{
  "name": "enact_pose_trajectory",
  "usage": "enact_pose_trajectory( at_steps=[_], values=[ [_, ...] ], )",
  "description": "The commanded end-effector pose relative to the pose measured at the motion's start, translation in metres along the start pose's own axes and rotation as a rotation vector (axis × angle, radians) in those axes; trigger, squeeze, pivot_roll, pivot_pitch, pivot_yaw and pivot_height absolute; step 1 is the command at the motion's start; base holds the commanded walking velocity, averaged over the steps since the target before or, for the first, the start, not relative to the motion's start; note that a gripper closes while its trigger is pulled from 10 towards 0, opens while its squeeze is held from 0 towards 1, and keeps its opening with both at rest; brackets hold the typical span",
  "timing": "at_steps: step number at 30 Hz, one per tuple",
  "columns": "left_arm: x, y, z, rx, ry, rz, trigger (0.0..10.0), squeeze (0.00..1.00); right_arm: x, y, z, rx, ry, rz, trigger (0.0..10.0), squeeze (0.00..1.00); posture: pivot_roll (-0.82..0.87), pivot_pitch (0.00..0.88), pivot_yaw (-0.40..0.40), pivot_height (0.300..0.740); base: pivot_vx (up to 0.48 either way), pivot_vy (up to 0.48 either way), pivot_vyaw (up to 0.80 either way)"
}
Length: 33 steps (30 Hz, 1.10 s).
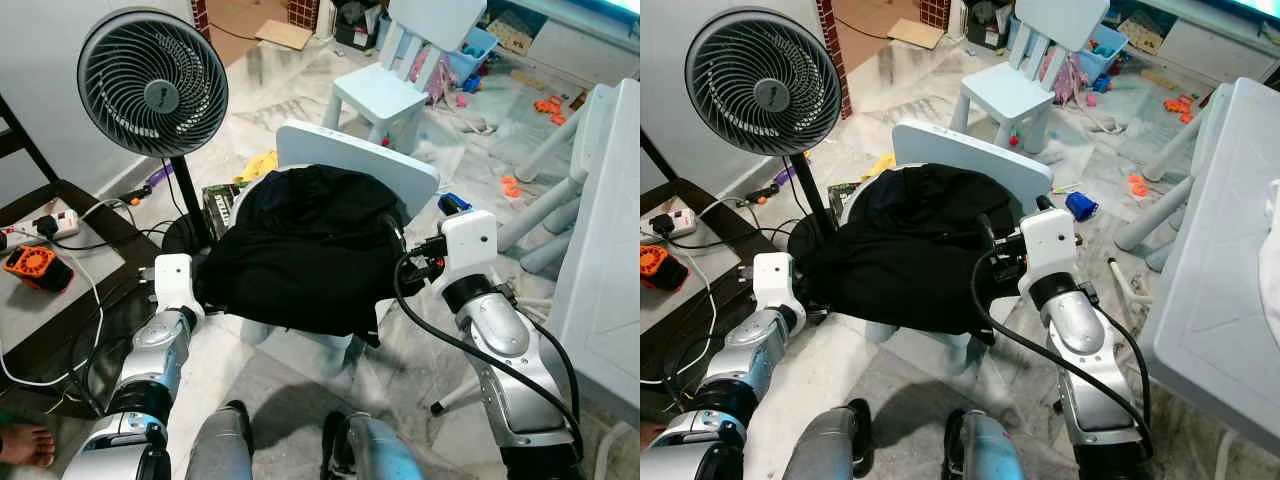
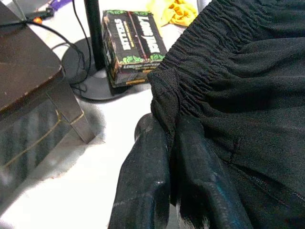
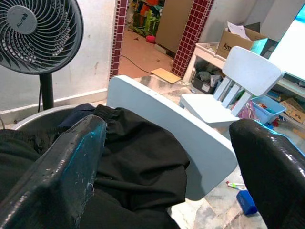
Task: Hang hanger
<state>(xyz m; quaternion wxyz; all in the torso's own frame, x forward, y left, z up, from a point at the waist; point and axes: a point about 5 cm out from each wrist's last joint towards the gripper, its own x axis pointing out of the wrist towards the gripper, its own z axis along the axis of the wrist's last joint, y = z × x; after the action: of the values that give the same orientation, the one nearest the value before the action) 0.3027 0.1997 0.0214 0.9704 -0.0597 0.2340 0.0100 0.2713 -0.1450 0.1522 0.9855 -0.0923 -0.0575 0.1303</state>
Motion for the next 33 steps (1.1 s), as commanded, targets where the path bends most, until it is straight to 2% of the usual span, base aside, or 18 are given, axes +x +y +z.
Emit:
enact_pose_trajectory(
  at_steps=[1,2,3,4,5,6,15,16,17,19,29,33],
  values=[
    [-0.001,0.001,-0.01,-0.043,0.03,0.006,10.0,0.0,0.0,-0.001,-0.003,-0.012,0.01,0.007,10.0,0.0,-0.02,0.145,-0.088,0.74,0.0,0.0,0.0],
    [-0.001,0.001,-0.01,-0.043,0.03,0.006,10.0,0.0,0.0,-0.001,-0.003,-0.012,0.01,0.007,10.0,0.0,-0.02,0.145,-0.088,0.74,0.0,0.0,0.0],
    [-0.001,0.002,-0.009,-0.078,0.019,0.012,10.0,0.23,-0.002,-0.002,-0.003,-0.017,0.012,0.009,10.0,0.0,-0.03,0.147,-0.093,0.74,0.0,0.0,0.0],
    [0.0,0.003,-0.007,-0.097,0.011,0.017,10.0,0.68,-0.002,-0.002,-0.003,-0.019,0.014,0.01,10.0,0.0,-0.03,0.147,-0.093,0.74,0.0,0.0,0.0],
    [0.001,0.004,-0.006,-0.101,0.009,0.018,10.0,0.95,-0.003,-0.002,-0.003,-0.02,0.014,0.01,10.0,0.0,-0.03,0.149,-0.096,0.74,0.0,0.0,0.0],
    [0.001,0.004,-0.005,-0.105,0.003,0.018,10.0,1.0,-0.003,-0.003,-0.003,-0.022,0.014,0.01,10.0,0.0,-0.03,0.149,-0.096,0.74,0.0,0.0,0.0],
    [0.005,0.006,0.012,-0.1,-0.065,0.037,10.0,1.0,-0.003,-0.005,-0.002,-0.027,0.013,0.003,10.0,0.0,-0.04,0.15,-0.094,0.74,0.0,0.0,0.0],
    [0.005,0.007,0.014,-0.107,-0.08,0.032,0.0,1.0,-0.003,-0.004,-0.002,-0.027,0.013,0.003,10.0,0.0,-0.04,0.152,-0.091,0.74,0.0,0.0,0.0],
    [0.005,0.008,0.016,-0.12,-0.091,0.024,0.0,0.0,-0.004,-0.003,-0.002,-0.026,0.013,0.003,10.0,0.0,-0.04,0.152,-0.091,0.74,0.0,0.0,0.0],
    [0.006,0.009,0.018,-0.148,-0.104,0.011,0.0,0.0,-0.004,-0.002,-0.002,-0.024,0.014,0.002,10.0,0.0,-0.04,0.153,-0.09,0.74,0.0,0.0,0.0],
    [0.008,0.01,0.021,-0.181,-0.113,0.013,0.0,0.0,-0.004,-0.008,-0.001,-0.032,0.011,-0.015,10.0,0.0,-0.05,0.15,-0.085,0.74,0.0,0.0,0.0],
    [0.006,0.014,0.02,-0.199,-0.134,0.045,0.0,0.0,-0.004,-0.008,-0.001,-0.032,0.01,-0.015,10.0,0.0,-0.04,0.143,-0.086,0.74,0.0,0.0,0.0]
  ],
)
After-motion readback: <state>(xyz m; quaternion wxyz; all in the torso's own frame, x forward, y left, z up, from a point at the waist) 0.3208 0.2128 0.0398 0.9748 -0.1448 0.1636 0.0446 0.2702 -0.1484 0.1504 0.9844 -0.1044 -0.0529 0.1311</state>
